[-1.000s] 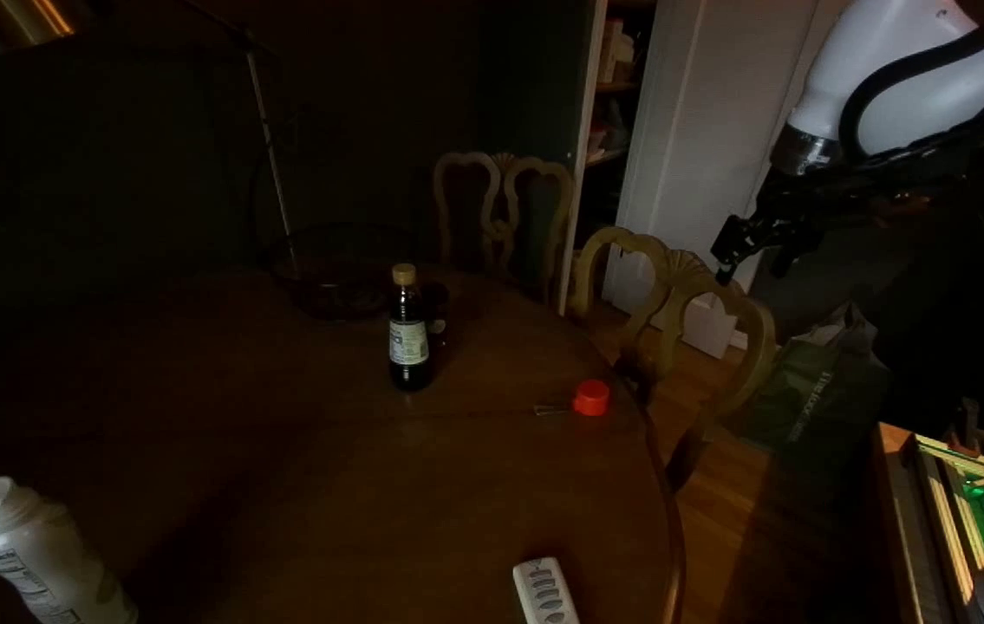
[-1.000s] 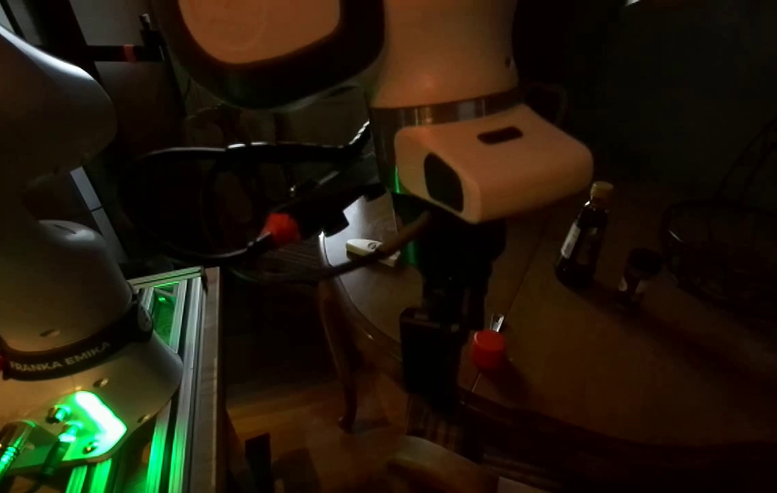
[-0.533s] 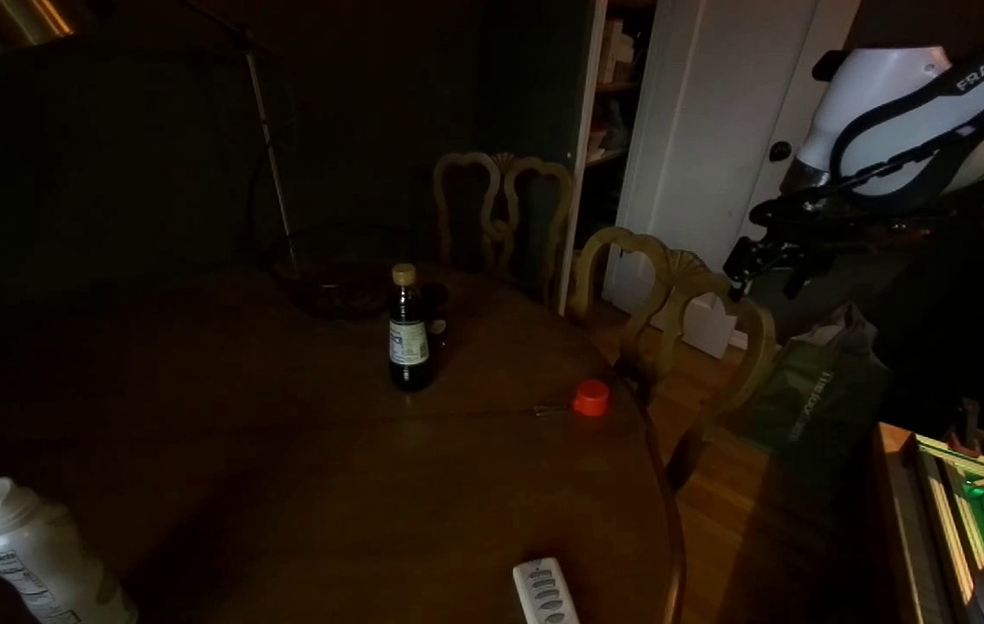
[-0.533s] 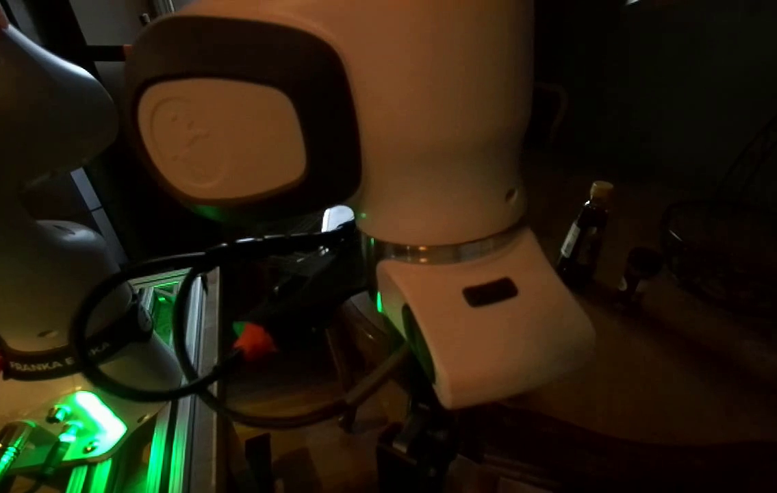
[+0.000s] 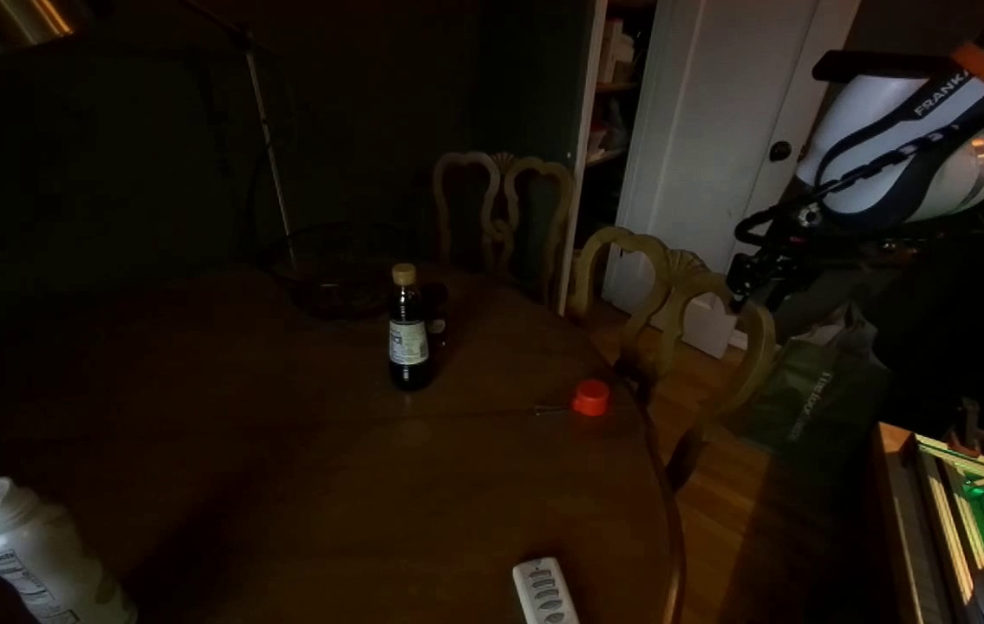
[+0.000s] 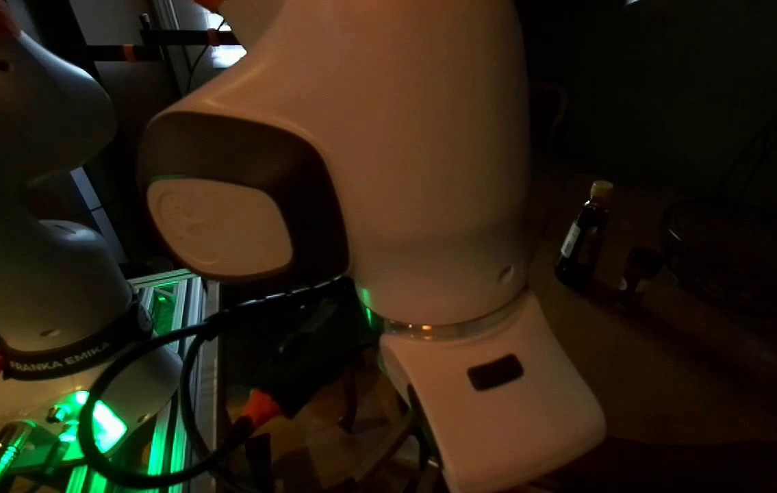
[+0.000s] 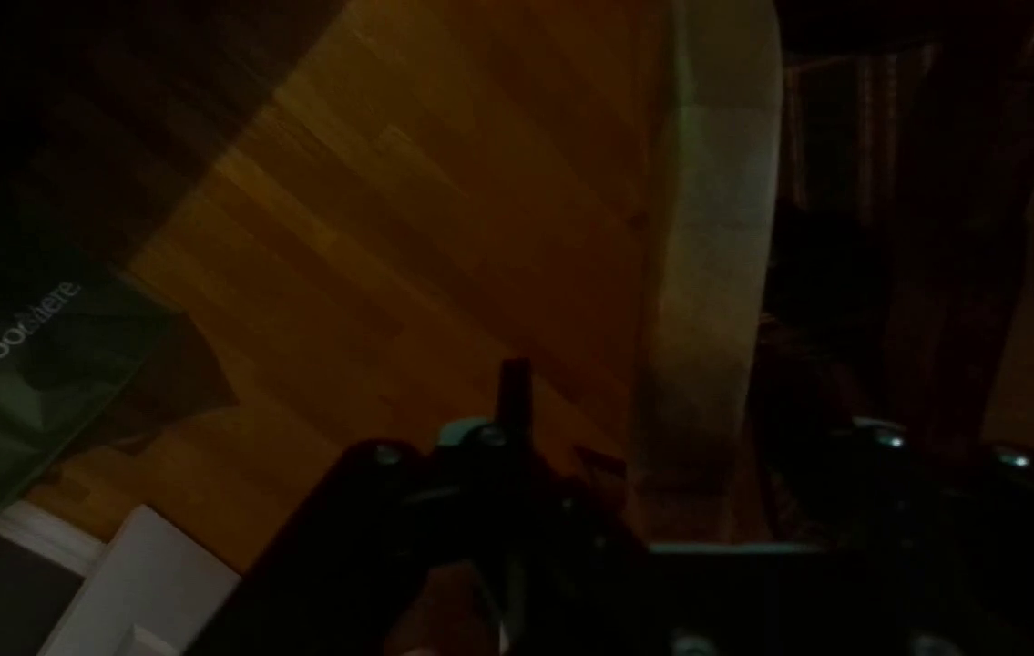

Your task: Push the chair at the front outwards.

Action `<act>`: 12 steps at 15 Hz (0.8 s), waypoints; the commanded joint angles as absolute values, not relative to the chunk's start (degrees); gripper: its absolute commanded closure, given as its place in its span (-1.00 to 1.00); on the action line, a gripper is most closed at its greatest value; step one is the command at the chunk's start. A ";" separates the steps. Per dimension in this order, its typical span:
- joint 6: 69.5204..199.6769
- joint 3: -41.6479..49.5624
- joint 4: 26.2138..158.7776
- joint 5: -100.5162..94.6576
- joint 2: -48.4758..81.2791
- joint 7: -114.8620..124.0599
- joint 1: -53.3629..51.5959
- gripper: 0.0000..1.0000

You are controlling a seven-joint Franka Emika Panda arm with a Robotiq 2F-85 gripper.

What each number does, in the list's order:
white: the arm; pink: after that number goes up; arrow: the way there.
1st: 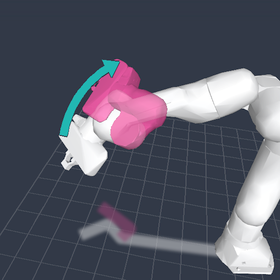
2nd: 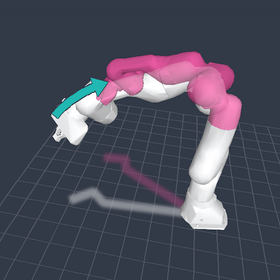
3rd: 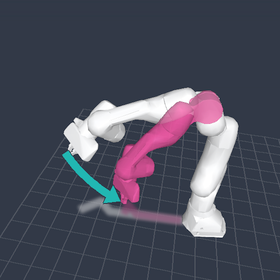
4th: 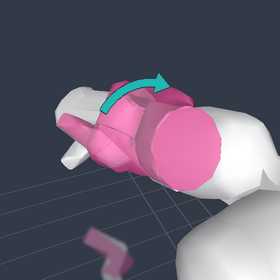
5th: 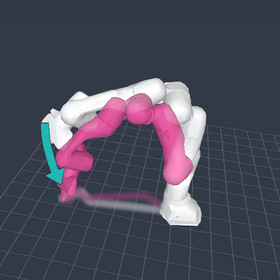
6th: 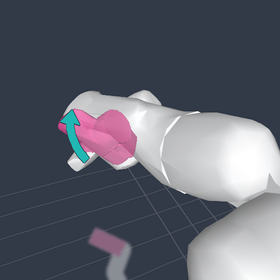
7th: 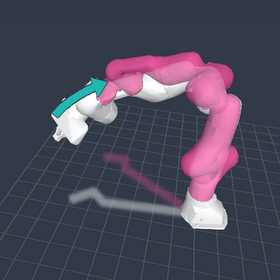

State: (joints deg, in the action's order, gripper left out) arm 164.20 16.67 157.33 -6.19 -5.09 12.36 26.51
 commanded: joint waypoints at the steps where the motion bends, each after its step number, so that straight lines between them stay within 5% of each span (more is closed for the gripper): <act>1: 164.43 18.90 156.80 3.48 -3.88 4.36 22.64 0.30; 5: 163.64 18.63 156.39 8.01 -3.26 -2.00 23.33 0.89; 12: 170.09 12.63 153.82 -18.11 3.99 10.71 38.63 0.85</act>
State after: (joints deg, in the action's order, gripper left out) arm 165.82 15.81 157.20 -6.81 -3.91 7.91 27.93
